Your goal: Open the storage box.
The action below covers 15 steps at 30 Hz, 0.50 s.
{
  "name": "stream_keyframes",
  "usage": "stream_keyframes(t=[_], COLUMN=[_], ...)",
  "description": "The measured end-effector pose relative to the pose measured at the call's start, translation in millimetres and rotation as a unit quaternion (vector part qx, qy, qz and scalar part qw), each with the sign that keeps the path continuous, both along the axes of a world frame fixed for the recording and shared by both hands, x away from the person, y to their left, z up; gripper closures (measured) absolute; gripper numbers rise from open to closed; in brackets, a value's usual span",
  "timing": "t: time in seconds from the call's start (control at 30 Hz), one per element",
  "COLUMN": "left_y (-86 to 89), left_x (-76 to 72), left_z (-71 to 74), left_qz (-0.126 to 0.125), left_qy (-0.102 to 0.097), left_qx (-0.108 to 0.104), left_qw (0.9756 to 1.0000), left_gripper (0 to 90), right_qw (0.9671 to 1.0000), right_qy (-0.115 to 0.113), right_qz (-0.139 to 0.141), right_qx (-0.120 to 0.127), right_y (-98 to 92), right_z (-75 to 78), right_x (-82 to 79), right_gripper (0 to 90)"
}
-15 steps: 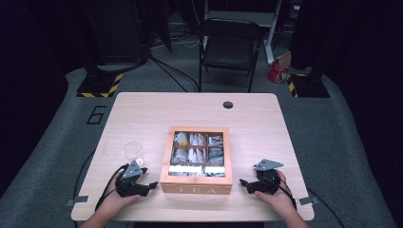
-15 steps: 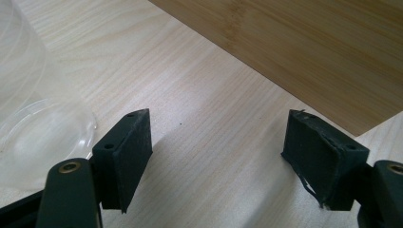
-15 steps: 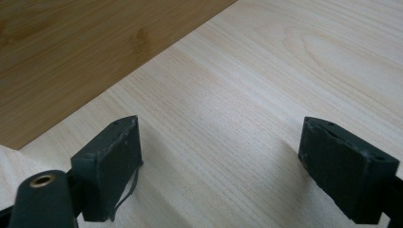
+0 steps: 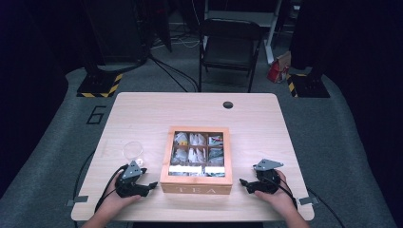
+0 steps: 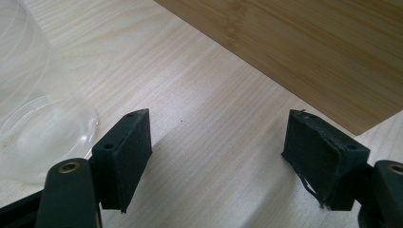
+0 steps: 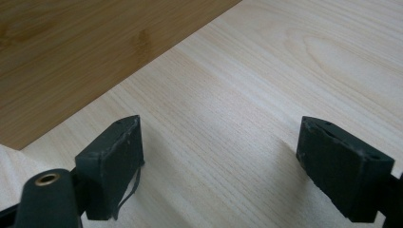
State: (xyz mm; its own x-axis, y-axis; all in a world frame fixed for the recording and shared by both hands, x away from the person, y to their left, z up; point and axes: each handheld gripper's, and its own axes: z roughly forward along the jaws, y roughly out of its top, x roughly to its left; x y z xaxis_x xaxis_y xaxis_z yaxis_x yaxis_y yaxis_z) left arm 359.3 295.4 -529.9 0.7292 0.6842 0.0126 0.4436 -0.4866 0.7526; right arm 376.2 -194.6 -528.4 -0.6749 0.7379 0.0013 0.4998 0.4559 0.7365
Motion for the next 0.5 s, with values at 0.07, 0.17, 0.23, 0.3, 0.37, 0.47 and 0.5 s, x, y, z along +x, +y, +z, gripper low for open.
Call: stream_keyframes(t=[0.07,0.17,0.23,0.3,0.37,0.47,0.5], left_y=[-0.1,0.1,-0.1,-0.1,0.1,0.4,0.1], left_x=[-0.1,0.3,0.5,0.5,0.7,1.3,1.5], left_z=[-0.1,0.3,0.2,0.2,0.2,1.6,1.7], left_qz=[0.000,0.000,0.000,0.000,0.000,-0.004,-0.003], left_qy=[0.000,0.000,-0.001,0.000,0.000,0.010,0.008], left_qx=[-0.001,0.002,0.002,0.002,0.000,0.001,0.004], left_qw=[1.0000,1.0000,1.0000,1.0000,1.0000,0.9999,1.0000], left_gripper=[24.3,24.2,24.3,24.3,24.3,24.7,25.0], right_qw=[1.0000,1.0000,1.0000,1.0000,1.0000,1.0000,1.0000], right_qy=[0.001,-0.001,-0.004,-0.005,-0.004,-0.004,-0.004], right_qz=[-0.001,0.001,0.003,0.003,0.002,0.003,-0.002], right_qx=[0.001,0.001,0.000,0.002,0.001,0.004,0.006], right_y=[0.2,0.2,-0.1,0.1,0.1,-0.3,-0.2], right_z=[0.1,0.2,0.3,0.1,0.4,0.7,0.6], right_x=[-0.1,-0.1,-0.4,-0.8,-1.3,-1.5,-1.9], right_gripper=[15.6,17.4,18.7,19.1,19.9,22.5,23.4])
